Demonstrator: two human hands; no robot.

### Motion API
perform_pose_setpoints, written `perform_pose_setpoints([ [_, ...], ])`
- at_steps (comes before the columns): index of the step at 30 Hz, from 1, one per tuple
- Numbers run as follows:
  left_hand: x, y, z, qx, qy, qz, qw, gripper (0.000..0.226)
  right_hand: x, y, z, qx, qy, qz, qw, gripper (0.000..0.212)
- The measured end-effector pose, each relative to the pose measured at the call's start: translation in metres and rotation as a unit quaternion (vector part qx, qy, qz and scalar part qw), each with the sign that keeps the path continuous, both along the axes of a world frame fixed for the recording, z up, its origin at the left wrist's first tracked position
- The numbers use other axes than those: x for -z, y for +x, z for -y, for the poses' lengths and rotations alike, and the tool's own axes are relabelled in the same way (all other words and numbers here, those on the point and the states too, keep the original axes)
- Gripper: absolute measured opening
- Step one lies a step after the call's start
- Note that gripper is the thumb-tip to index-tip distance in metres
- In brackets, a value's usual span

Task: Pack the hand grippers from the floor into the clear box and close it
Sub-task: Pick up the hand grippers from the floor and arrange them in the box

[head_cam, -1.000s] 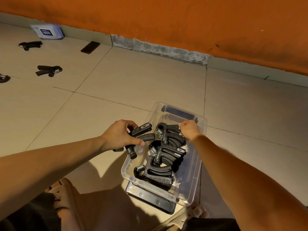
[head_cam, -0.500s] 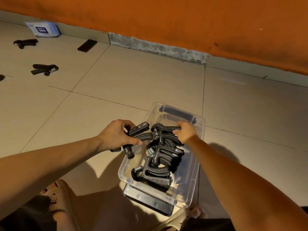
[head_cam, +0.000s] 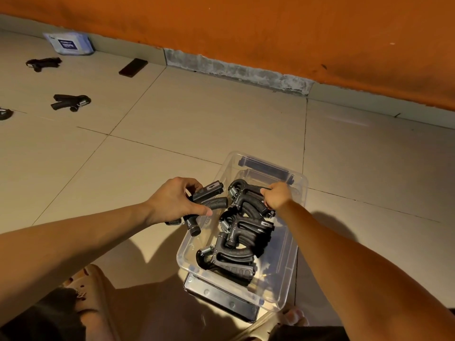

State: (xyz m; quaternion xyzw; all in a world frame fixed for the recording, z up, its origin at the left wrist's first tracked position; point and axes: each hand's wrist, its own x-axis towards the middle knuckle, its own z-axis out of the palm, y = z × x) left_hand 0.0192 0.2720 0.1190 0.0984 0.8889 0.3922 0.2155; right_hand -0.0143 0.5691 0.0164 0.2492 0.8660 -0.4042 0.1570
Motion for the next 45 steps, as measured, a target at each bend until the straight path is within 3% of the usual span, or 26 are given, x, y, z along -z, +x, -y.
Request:
perform_pose_setpoints([
  [3, 0.001, 0.0, 0.0, 0.002, 0.003, -0.002, 1.0, 0.037, 0.008, 0.005, 0.004, -0.086, 0.104, 0.014, 0.991, 0.033],
  [8, 0.004, -0.001, 0.001, 0.003, 0.007, -0.001, 1.0, 0.038, 0.007, 0.017, 0.011, -0.243, 0.24, 0.042, 0.939, 0.079],
  [11, 0.003, -0.002, 0.0, -0.001, 0.013, 0.004, 1.0, 0.037, 0.004, 0.017, 0.01, -0.27, 0.289, 0.032, 0.918, 0.066],
  [16, 0.006, -0.003, 0.002, 0.003, 0.013, 0.004, 1.0, 0.038, 0.003, 0.016, 0.015, -0.233, 0.26, 0.019, 0.937, 0.049],
  [23, 0.009, -0.003, 0.003, -0.001, 0.023, 0.005, 1.0, 0.042, 0.01, 0.017, 0.024, -0.235, 0.28, 0.017, 0.931, 0.076],
  [30, 0.011, -0.005, 0.002, -0.005, 0.025, 0.01, 1.0, 0.039, 0.011, 0.015, 0.023, -0.253, 0.299, 0.002, 0.92, 0.062],
  [38, 0.007, -0.005, 0.0, -0.012, 0.036, 0.02, 0.999, 0.041, 0.006, 0.016, 0.017, -0.218, 0.264, 0.017, 0.939, 0.077],
  [45, -0.006, -0.007, -0.005, -0.009, 0.045, 0.022, 0.999, 0.042, -0.035, 0.023, 0.021, -0.197, 0.227, -0.053, 0.952, 0.089],
])
